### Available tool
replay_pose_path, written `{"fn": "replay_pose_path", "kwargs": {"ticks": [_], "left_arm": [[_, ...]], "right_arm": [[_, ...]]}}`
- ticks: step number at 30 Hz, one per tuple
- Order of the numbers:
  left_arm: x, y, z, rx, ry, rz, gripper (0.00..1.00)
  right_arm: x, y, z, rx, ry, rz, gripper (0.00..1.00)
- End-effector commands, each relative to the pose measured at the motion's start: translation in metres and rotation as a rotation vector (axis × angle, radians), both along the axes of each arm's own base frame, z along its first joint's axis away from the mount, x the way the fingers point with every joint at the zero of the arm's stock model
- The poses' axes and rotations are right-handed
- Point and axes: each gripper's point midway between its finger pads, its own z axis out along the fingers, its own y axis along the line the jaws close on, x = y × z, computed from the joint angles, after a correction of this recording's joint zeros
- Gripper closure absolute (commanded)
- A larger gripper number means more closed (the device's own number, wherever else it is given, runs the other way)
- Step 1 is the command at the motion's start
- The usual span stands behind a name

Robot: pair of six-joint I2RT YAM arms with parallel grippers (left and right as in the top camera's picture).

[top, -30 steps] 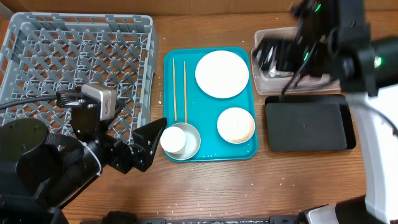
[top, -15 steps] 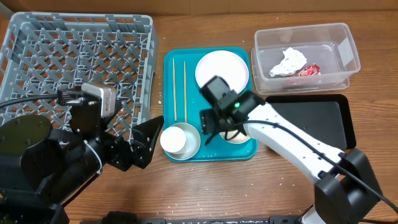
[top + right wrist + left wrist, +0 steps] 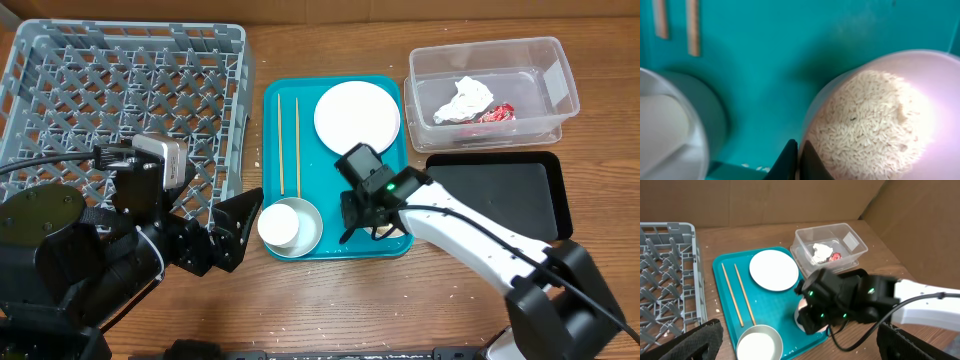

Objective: Sort waste into correct bins and load items into the dishwasher
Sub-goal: 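Grasp the rim of the white rice bowl with the right gripper, then tip the rice bowl over the black tray to dump the rice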

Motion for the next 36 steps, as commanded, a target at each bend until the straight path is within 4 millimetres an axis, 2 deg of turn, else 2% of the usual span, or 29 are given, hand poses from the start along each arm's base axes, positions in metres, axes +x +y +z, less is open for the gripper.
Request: {"fn": "replay_pose_path", "kwargs": {"ticks": [1,3,5,6,7,11,16,19,22,23,27,30,33,34,35,36], "left_arm": [[0.0,0.001,0.004,0.014,-0.023,-0.002,0.0],[0.0,0.002,0.004,0.015,-0.024,0.0,0.0],[0.0,0.002,0.004,0.016,-0.024,0.001,0.0],[0.0,0.002,0.004,0.016,-0.023,0.001,0.0],[0.001,0.002,0.004,0.016,-0.023,0.001,0.0],[0.002,0.002,0.003,0.017,-0.016,0.001,0.0],[0.004,0.001,0.0,0.018,-0.004,0.001,0.0],[0.006,0.001,-0.003,0.02,0.015,0.0,0.0],[0.007,0.001,-0.007,0.022,0.033,0.0,0.0],[0.008,0.001,-0.011,0.024,0.051,0.0,0.0],[0.01,0.001,-0.016,0.028,0.077,0.0,0.0],[0.013,0.0,-0.018,0.029,0.088,-0.001,0.0],[0.015,0.0,-0.021,0.03,0.103,-0.001,0.0],[0.016,0.0,-0.023,0.031,0.112,-0.001,0.0],[0.016,0.0,-0.023,0.031,0.114,-0.001,0.0],[0.016,0.0,-0.024,0.032,0.118,-0.001,0.0]], "right_arm": [[0.025,0.007,0.082,0.155,-0.126,-0.035,0.96],[0.029,0.001,0.112,0.265,-0.129,-0.056,0.96],[0.03,-0.011,0.124,0.356,-0.089,-0.086,0.96],[0.03,-0.019,0.127,0.385,-0.064,-0.107,0.96],[0.033,-0.042,0.126,0.427,-0.003,-0.175,0.96],[0.04,-0.083,0.123,0.526,0.053,-0.22,0.96],[0.035,-0.118,0.112,0.725,0.108,-0.26,0.96],[0.038,-0.136,0.11,0.927,-0.018,-0.155,0.96],[0.035,-0.146,0.116,1.087,-0.097,-0.11,0.96],[0.031,-0.154,0.127,1.203,-0.124,-0.113,0.96],[0.03,-0.175,0.151,1.336,-0.193,-0.117,0.96],[0.029,-0.182,0.157,1.37,-0.208,-0.129,0.96],[0.036,-0.186,0.135,1.244,-0.198,-0.186,0.96],[0.033,-0.184,0.141,1.285,-0.188,-0.18,0.96],[0.034,-0.185,0.135,1.248,-0.204,-0.176,0.96],[0.042,-0.195,0.11,1.126,-0.143,-0.294,0.96]]}}
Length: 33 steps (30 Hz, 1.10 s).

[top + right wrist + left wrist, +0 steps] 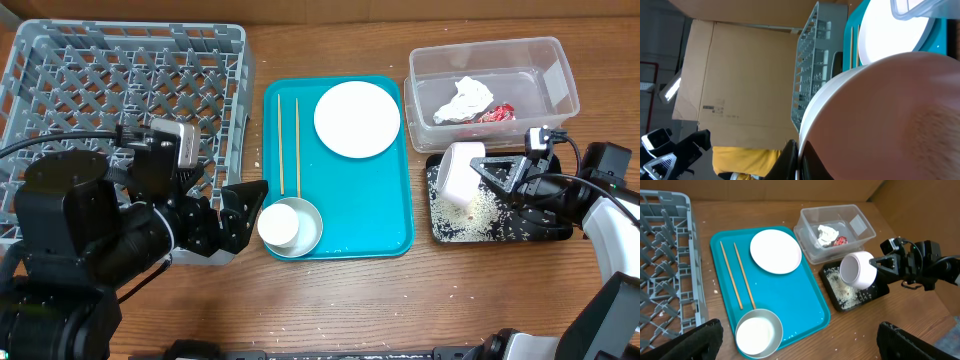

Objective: Sort waste into correct bins and load items into the dishwasher
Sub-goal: 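Tip the rice bowl over the black tray to dump the rice, then set the emptied white bowl back on the teal tray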

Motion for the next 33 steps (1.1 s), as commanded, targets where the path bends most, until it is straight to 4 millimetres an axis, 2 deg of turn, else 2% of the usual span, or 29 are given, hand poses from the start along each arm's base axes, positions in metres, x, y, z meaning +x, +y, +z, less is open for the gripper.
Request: {"fn": "replay_pose_path", "kwargs": {"ticks": [1,2,3,4,5,7,8,9,10,11,12,13,14,15,16,18,19,20,21,22,25,27,28,30,33], "left_arm": [[0.001,0.002,0.002,0.016,-0.012,-0.002,0.0],[0.001,0.002,0.002,0.016,-0.013,-0.003,0.0],[0.001,0.002,0.002,0.016,-0.011,-0.002,0.0],[0.001,0.002,0.001,0.016,-0.01,-0.002,0.0],[0.001,0.002,0.002,0.016,-0.011,-0.002,0.0],[0.001,0.002,0.002,0.016,-0.011,-0.002,0.0],[0.0,0.002,0.0,0.016,-0.005,-0.002,0.0],[0.0,0.002,0.0,0.017,-0.002,-0.002,0.0],[0.0,0.002,0.0,0.018,-0.001,-0.002,0.0],[0.0,0.002,0.0,0.017,-0.003,-0.002,0.0],[0.0,0.002,0.0,0.017,-0.001,-0.002,0.0],[-0.001,0.002,-0.001,0.017,0.002,-0.003,0.0],[-0.001,0.002,-0.001,0.018,0.003,-0.003,0.0],[-0.001,0.002,-0.001,0.018,0.003,-0.002,0.0],[-0.001,0.002,-0.001,0.018,0.002,-0.002,0.0],[-0.001,0.002,-0.001,0.017,0.002,-0.002,0.0],[-0.001,0.002,-0.002,0.018,0.005,-0.003,0.0],[-0.002,0.002,-0.002,0.018,0.006,-0.002,0.0],[-0.002,0.002,-0.002,0.018,0.006,-0.002,0.0],[-0.001,0.002,-0.001,0.019,0.004,-0.002,0.0],[0.001,0.002,-0.002,0.02,0.008,-0.001,0.0],[0.003,0.008,-0.005,0.043,0.009,0.029,0.0],[0.006,0.014,-0.006,0.067,0.007,0.062,0.0],[0.007,0.017,-0.007,0.077,0.006,0.077,0.0],[0.007,0.017,-0.007,0.079,0.009,0.08,0.0]], "right_arm": [[0.007,-0.009,-0.02,-0.059,0.135,-0.062,0.96],[0.0,0.0,0.013,0.08,-0.016,0.016,0.96],[0.0,0.0,0.018,0.08,-0.07,0.027,0.96],[0.009,-0.009,-0.01,-0.049,0.04,-0.043,0.96],[0.009,-0.011,-0.011,-0.015,0.114,-0.06,0.96],[-0.002,-0.002,0.023,0.127,-0.037,0.026,0.96],[-0.001,0.0,0.018,0.074,-0.045,0.021,0.96],[0.004,-0.004,0.001,-0.016,-0.008,-0.014,0.96],[0.009,-0.012,-0.02,-0.086,0.118,-0.073,0.96],[0.005,-0.006,-0.006,-0.003,0.093,-0.038,0.96],[0.0,0.0,0.012,0.052,-0.026,0.014,0.96],[0.001,0.001,0.011,0.016,-0.066,0.017,0.96],[0.007,-0.005,-0.008,-0.087,-0.021,-0.022,0.96],[0.012,-0.013,-0.028,-0.162,0.091,-0.077,0.96],[0.011,-0.015,-0.035,-0.158,0.179,-0.104,0.96],[0.002,-0.001,-0.012,-0.063,0.073,-0.025,0.96],[0.001,0.003,-0.007,-0.078,-0.009,0.002,0.96],[0.004,0.0,-0.015,-0.142,-0.015,-0.01,0.96],[0.01,-0.009,-0.032,-0.217,0.075,-0.064,0.96],[0.011,-0.01,-0.033,-0.17,0.171,-0.093,0.96],[0.002,0.016,0.012,-0.029,0.016,0.036,0.96],[-0.003,0.037,0.026,-0.076,-0.024,0.092,0.96],[-0.006,0.057,0.031,-0.184,-0.068,0.127,0.96],[-0.006,0.078,0.024,-0.378,-0.104,0.138,0.96],[-0.005,0.097,-0.009,-0.752,-0.096,0.092,0.96]]}}
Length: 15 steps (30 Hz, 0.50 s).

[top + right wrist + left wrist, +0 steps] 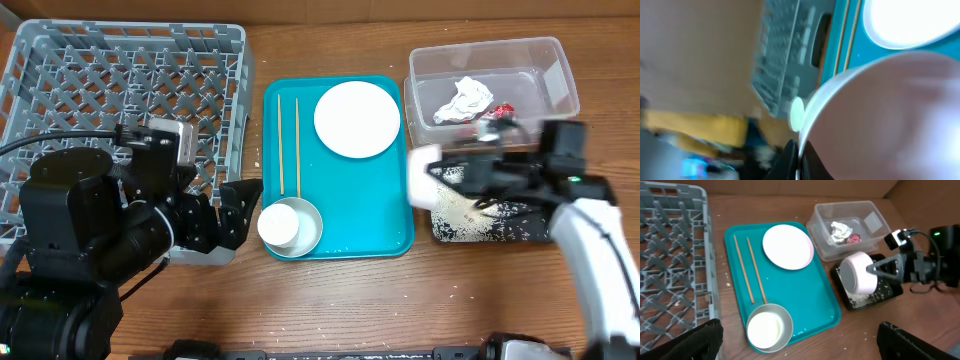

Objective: Sort waste into correct bins and load items into the dishwasher
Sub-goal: 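Set the emptied white bowl back on the teal tray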

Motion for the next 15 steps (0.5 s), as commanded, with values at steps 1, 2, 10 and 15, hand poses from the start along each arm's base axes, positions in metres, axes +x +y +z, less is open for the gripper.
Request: {"fn": "replay_pose_path", "kwargs": {"ticks": [1,2,10,15], "left_arm": [[0.002,0.007,0.0,0.037,-0.012,0.025,0.0],[0.001,0.007,-0.001,0.039,-0.003,0.025,0.0],[-0.007,0.015,-0.015,0.076,0.06,0.057,0.0],[-0.013,0.017,-0.022,0.083,0.1,0.059,0.0]], "right_arm": [[0.01,0.01,-0.031,-0.492,-0.093,-0.115,0.96],[0.009,0.015,-0.043,-0.597,-0.103,-0.125,0.96],[0.004,0.083,-0.11,-0.918,-0.237,0.005,0.96],[0.001,0.103,-0.123,-0.887,-0.221,0.059,0.41]]}}
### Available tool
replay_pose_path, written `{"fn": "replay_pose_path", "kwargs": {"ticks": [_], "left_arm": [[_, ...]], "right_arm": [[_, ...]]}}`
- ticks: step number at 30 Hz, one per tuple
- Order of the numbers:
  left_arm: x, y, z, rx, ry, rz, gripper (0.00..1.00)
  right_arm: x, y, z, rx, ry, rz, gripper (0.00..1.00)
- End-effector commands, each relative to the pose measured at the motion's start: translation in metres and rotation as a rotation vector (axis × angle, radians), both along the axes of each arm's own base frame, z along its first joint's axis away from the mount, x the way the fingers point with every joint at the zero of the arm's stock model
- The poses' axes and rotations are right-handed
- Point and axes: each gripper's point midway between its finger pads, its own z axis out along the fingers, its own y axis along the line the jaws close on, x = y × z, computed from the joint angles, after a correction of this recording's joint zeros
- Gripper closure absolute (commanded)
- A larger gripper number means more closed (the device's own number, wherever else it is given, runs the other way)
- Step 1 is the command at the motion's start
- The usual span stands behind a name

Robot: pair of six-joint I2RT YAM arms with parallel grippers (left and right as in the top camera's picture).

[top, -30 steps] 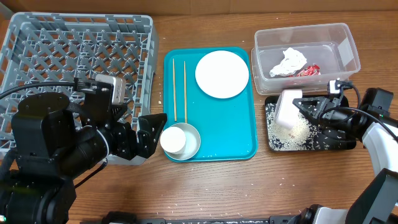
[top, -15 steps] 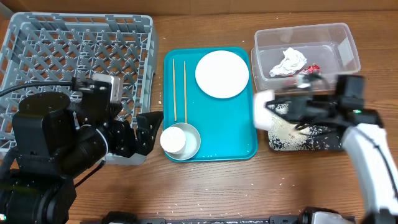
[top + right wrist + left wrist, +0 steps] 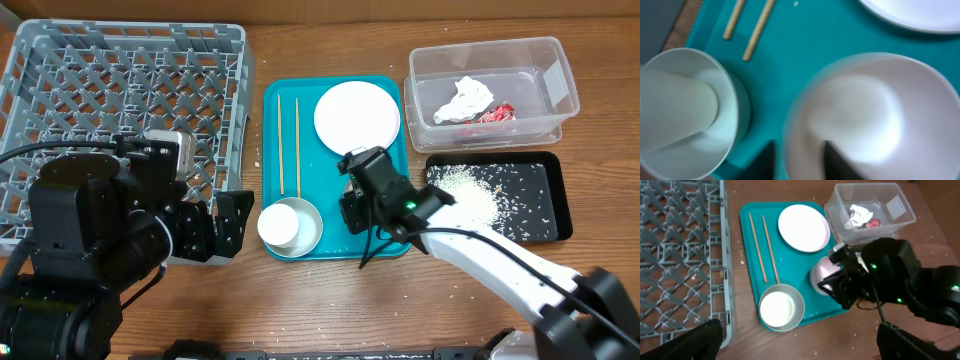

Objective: Sort waste into correct bins and load items into the dishwasher
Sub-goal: 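Set the emptied white bowl back on the teal tray, then grasp the small white cup with the right gripper and lift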

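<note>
The empty pink bowl (image 3: 875, 115) sits upright on the near right part of the teal tray (image 3: 335, 175), also seen in the left wrist view (image 3: 819, 274). My right gripper (image 3: 799, 160) is open, one finger on each side of the bowl's rim. From overhead the right gripper (image 3: 358, 210) hides the bowl. Rice lies scattered in the black tray (image 3: 500, 200). A white plate (image 3: 357, 118), two chopsticks (image 3: 288, 145) and a metal bowl holding a white cup (image 3: 290, 227) are on the teal tray. My left gripper (image 3: 800, 337) hangs open and empty left of the tray.
The grey dish rack (image 3: 120, 100) fills the far left. A clear bin (image 3: 490, 85) with crumpled paper and a red wrapper stands at the far right, behind the black tray. A few rice grains lie on the wood near the front.
My right gripper was shut on the pink bowl at the black tray's left end. Now it is over the teal tray, open, with the bowl set upright there.
My right gripper was shut on the rim of the rice-filled pink bowl on the teal tray. Then it held the bowl tipped over the black tray, with rice lying there. Now the empty bowl is back on the teal tray and the gripper is open.
</note>
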Motion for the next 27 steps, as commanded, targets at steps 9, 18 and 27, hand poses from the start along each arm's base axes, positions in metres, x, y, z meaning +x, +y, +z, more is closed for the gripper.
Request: {"fn": "replay_pose_path", "kwargs": {"ticks": [9,18,27], "left_arm": [[0.005,0.009,-0.05,0.001,0.202,0.113,0.12],[0.028,0.026,-0.062,0.002,0.176,0.277,0.2],[0.026,0.027,-0.021,-0.013,0.012,0.252,0.09]], "right_arm": [[0.034,-0.005,0.161,0.252,-0.154,-0.105,0.23],[-0.017,0.048,0.132,0.321,0.109,0.041,0.33],[-0.049,0.088,0.018,0.075,0.305,0.075,0.44]]}}
